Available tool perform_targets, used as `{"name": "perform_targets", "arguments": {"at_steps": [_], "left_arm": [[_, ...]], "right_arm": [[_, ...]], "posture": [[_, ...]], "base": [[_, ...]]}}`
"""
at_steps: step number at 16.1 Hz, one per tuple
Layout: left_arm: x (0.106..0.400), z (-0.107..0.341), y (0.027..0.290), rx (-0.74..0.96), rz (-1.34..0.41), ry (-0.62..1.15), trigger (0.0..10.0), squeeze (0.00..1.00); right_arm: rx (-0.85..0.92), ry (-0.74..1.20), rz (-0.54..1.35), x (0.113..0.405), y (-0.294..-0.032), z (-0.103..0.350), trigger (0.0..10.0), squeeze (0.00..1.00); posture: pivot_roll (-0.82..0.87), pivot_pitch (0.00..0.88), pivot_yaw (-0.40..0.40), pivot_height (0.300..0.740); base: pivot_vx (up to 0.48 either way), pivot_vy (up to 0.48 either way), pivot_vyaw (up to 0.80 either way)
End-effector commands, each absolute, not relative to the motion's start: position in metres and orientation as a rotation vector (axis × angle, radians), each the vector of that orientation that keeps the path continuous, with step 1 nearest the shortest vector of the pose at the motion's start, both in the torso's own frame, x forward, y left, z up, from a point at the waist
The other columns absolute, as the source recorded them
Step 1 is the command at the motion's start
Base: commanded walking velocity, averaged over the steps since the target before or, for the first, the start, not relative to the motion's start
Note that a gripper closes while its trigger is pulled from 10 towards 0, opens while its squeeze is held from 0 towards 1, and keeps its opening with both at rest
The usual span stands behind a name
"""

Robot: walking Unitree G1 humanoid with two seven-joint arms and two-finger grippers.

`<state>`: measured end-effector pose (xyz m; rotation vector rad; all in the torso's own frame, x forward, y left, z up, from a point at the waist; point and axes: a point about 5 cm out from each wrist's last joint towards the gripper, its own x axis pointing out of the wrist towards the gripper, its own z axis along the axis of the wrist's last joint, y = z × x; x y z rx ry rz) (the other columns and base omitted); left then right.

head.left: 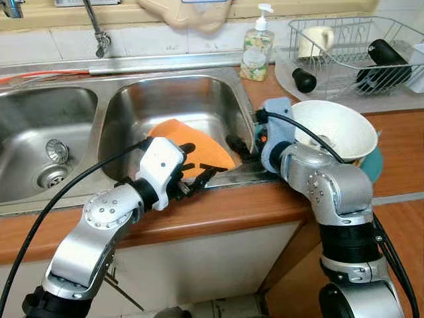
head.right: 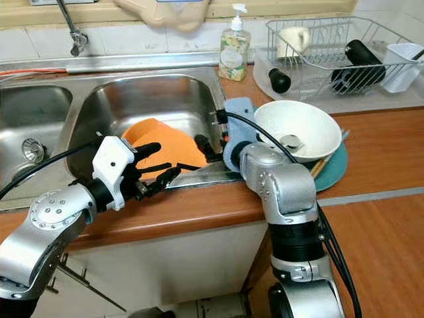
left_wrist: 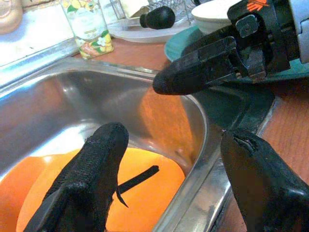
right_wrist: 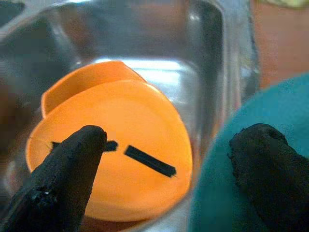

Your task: Kitchen organization

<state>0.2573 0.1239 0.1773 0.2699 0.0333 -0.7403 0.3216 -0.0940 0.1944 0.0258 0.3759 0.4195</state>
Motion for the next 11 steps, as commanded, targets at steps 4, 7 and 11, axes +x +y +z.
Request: {"name": "perform_targets", "arguments": {"at_steps": [4,7,11], "left_arm": [[0.258,0.185,0.125,0.277,-0.716,0.004,10.0,0.0],[0.262,0.186,0.126,0.186,-0.641,-0.017,10.0,0.0],[0.27,0.189,0.143,0.146,-0.413,-0.038,10.0,0.0]], "right_arm": [[-0.016,0.247,0.458,0.314,-0.095,0.213,10.0,0.0],[0.03,0.126,0.557,0.303,-0.087,0.229,10.0,0.0],[0.074,-0.014,0.599,0.291,-0.077,0.246,10.0,0.0]], "posture": [[-0.03,0.014,0.04,0.74],[-0.04,0.015,0.045,0.74],[-0.04,0.016,0.044,0.74]], "base": [[0.0,0.0,0.0],[0.0,0.0,0.0],[0.0,0.0,0.0]]}}
